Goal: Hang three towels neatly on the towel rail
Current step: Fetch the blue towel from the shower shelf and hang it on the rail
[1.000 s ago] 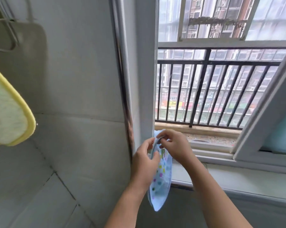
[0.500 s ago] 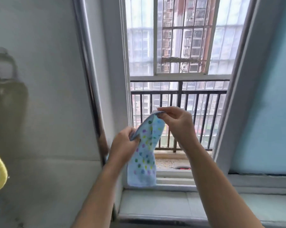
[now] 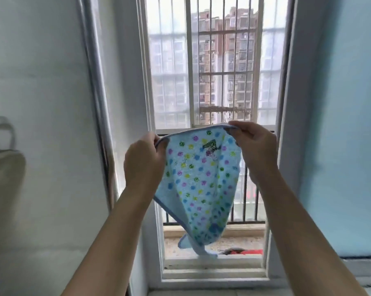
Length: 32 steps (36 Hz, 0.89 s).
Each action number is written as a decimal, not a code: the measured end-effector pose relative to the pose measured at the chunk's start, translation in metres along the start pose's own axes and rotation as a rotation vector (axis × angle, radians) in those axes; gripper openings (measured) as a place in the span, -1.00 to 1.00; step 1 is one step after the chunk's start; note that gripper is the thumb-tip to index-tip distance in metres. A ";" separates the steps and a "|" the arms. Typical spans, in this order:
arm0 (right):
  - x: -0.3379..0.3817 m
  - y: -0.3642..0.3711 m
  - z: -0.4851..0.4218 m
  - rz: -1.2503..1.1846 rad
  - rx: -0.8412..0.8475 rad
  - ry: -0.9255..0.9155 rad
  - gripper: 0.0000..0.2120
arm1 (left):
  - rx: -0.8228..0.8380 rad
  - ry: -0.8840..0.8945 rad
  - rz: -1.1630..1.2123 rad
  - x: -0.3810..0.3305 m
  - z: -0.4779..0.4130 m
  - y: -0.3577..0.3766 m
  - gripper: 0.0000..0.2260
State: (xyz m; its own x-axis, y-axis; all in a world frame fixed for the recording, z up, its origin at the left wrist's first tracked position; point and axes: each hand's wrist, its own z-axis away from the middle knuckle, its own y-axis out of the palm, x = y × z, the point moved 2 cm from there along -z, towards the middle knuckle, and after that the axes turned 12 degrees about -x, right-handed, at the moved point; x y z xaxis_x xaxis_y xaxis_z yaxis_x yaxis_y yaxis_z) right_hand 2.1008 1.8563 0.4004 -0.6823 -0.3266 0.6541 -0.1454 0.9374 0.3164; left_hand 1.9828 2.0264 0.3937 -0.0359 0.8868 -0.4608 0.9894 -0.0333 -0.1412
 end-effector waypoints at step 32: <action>0.097 0.044 -0.003 -0.472 0.275 -0.127 -0.74 | -0.356 0.087 0.074 -0.078 -0.037 -0.095 -0.72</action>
State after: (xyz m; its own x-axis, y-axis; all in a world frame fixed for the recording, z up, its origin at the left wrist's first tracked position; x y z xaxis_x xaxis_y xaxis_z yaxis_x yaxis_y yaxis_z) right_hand 2.0306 1.8657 0.4802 -0.5764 -0.7174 0.3913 -0.6259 0.6954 0.3530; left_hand 1.8965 1.9779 0.4759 0.0344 0.9244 -0.3798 0.9763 0.0502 0.2106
